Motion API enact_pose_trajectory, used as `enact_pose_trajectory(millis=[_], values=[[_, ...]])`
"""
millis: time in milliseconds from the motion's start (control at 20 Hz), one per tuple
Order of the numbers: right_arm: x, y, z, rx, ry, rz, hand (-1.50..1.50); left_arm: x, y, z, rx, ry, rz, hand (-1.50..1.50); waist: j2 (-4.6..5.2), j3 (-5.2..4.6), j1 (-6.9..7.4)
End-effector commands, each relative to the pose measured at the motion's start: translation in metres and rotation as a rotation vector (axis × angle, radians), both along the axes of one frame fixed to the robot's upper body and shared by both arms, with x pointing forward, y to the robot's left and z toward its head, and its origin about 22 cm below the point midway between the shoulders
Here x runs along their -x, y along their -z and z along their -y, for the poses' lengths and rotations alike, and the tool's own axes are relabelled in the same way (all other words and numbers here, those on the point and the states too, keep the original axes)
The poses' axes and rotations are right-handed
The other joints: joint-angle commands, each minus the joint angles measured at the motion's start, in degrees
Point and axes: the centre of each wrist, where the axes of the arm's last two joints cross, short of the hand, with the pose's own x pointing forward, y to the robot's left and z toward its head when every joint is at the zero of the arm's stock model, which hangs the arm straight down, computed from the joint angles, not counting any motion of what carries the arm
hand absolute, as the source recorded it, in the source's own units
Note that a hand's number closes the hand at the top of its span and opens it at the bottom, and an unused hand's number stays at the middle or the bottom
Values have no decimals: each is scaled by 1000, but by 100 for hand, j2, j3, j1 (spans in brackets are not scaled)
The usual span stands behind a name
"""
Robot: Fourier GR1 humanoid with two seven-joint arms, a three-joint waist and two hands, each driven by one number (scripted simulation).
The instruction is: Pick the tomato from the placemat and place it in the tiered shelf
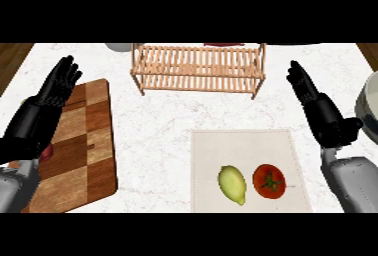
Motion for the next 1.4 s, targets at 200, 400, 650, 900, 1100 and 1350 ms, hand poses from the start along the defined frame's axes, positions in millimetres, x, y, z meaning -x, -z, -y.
enact_pose_trajectory(millis=[200,400,650,900,1100,1350], values=[[44,-9,73,100,600,248,150,48,97,-53,120,-382,-525,0,-213,-114,-820],[114,61,126,127,1033,-82,150,80,133,-56,222,-473,-720,0,-167,-99,-1212],[185,74,77,97,1063,31,-150,78,138,-45,268,-447,-781,0,-162,-87,-772],[247,61,32,133,899,-8,-150,70,130,-35,245,-418,-759,0,-124,-91,-480],[279,28,2,131,858,-50,-150,65,129,-23,243,-375,-764,0,-69,-107,-328],[305,3,-27,217,852,-179,-150,46,123,-18,222,-340,-748,0,6,-109,-145]])
